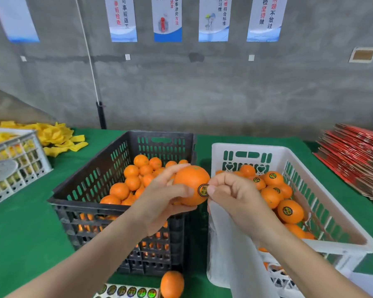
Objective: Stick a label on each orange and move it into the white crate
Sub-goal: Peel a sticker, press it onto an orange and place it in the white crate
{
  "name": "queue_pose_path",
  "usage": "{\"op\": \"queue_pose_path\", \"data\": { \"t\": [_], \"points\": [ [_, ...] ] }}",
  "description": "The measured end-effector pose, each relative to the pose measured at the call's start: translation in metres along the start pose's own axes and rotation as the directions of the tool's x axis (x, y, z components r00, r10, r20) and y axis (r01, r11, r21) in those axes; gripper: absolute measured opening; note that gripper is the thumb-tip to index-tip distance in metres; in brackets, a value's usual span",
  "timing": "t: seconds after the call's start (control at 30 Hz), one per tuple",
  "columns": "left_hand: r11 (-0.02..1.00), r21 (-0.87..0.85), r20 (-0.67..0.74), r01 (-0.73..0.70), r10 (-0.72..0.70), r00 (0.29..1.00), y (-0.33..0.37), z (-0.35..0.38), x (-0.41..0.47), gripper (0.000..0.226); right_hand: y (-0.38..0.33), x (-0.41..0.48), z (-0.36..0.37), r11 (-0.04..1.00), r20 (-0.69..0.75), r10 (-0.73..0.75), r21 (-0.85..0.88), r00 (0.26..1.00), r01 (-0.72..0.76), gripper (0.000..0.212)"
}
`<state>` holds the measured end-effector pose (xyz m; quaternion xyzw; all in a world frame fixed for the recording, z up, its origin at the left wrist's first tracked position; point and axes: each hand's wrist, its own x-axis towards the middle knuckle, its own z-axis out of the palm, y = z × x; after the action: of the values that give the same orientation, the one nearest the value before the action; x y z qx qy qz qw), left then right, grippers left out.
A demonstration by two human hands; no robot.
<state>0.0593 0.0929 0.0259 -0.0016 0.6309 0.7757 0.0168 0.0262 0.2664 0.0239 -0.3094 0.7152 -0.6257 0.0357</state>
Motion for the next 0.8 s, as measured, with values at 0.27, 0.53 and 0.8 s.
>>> {"op": "queue_pose_path", "data": {
  "t": [0.27,0.53,0.8],
  "points": [
    [0.997,-0.033,-0.037,-0.063,0.062,0.997,-0.010,0.022,-0.006,0.057,0.003,-0.008,-0.007,0.987,-0.063,-0.064,-0.153,0.996,0.054,0.013],
    [0.997,-0.052,-0.057,-0.055,0.052,0.997,-0.009,0.028,-0.004,0.060,-0.006,-0.008,-0.022,0.991,0.036,0.031,-0.133,0.999,-0.026,0.016],
    [0.995,-0.097,0.011,-0.007,0.008,1.000,-0.011,0.032,-0.001,0.057,0.001,-0.011,-0.012,0.933,-0.186,-0.130,-0.357,0.974,0.057,0.011]
  ]
}}
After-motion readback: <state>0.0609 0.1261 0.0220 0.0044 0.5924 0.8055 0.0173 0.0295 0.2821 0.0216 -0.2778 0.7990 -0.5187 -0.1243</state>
